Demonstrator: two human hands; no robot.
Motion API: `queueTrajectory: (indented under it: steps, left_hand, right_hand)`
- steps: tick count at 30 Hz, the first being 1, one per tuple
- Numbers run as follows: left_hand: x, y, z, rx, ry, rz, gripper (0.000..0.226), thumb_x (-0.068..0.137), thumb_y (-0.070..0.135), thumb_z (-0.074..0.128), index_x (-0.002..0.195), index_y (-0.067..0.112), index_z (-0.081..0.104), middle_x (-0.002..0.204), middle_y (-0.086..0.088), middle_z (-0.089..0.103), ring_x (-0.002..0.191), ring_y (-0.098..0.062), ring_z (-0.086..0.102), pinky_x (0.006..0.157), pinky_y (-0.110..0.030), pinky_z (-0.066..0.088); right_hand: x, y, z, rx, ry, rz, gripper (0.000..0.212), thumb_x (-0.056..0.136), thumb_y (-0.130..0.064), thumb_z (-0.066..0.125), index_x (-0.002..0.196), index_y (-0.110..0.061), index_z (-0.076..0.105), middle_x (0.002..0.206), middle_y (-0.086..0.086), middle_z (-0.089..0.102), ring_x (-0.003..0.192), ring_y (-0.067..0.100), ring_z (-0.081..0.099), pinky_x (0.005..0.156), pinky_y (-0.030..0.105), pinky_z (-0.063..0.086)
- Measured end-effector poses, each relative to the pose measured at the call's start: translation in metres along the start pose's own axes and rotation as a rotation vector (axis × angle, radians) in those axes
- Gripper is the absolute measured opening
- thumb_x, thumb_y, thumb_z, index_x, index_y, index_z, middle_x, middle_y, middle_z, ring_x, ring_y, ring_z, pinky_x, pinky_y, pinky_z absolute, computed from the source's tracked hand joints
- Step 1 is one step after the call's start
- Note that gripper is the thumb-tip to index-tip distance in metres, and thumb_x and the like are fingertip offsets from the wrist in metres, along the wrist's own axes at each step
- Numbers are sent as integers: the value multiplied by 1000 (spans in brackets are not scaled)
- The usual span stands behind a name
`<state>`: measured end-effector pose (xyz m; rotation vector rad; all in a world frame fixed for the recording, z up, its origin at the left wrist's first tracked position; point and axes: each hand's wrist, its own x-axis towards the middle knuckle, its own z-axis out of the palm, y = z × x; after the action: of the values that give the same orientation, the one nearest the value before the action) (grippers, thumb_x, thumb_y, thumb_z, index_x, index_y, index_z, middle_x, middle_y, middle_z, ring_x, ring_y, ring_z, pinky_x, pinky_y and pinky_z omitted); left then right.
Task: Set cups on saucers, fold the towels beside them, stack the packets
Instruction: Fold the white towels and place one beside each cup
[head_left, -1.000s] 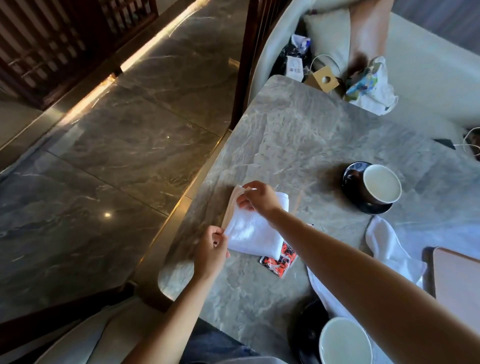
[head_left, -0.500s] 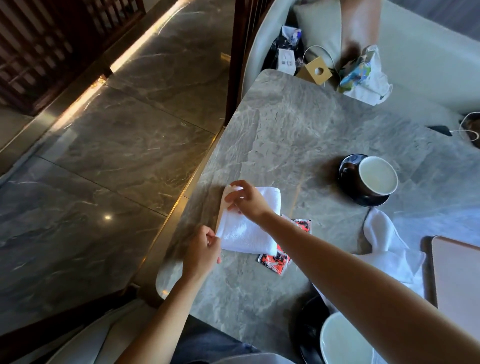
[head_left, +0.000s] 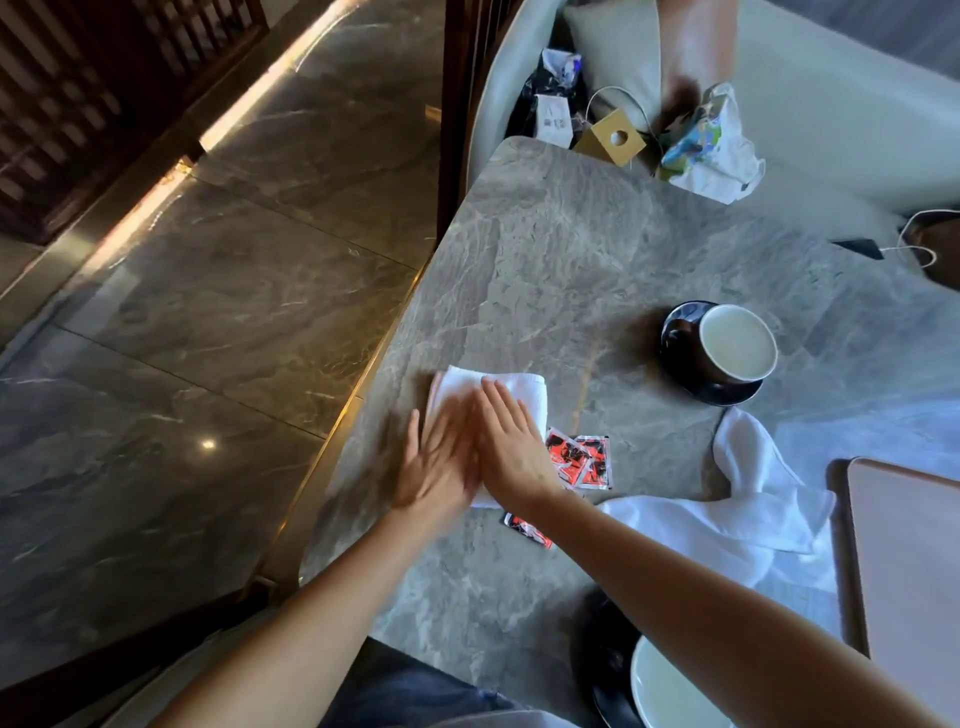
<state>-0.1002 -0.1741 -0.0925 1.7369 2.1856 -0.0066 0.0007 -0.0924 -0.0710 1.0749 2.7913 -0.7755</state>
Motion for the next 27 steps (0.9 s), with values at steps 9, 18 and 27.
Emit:
queueTrajectory:
  steps: [9,18,27]
  left_hand:
    - [0,9,5,-95,76,-177,70,89,42,35,150,19,10,159,-10,-1,147,-25,-2,115,-55,6]
    - [-17,4,-22,-293,277,-93,58,78,41,54,129,17,45,137,-5,45,121,-28,47,99,-47,36]
    - [-45,-16,-7,-61,204,132,51,70,36,67,118,27,54,127,4,54,130,-11,37,111,-58,17]
  right_hand:
    - [-6,26,12,-132,15,21,66,98,-33,36,149,-7,3,157,13,-8,142,28,-18,116,38,-13]
    - [-32,22,-17,145,181,28,41,85,-36,54,124,-24,50,131,-4,52,121,18,42,103,40,35]
    - [-78,34,-8,67,70,-20,30,75,-21,59,104,-22,59,114,-4,55,108,20,47,87,28,41]
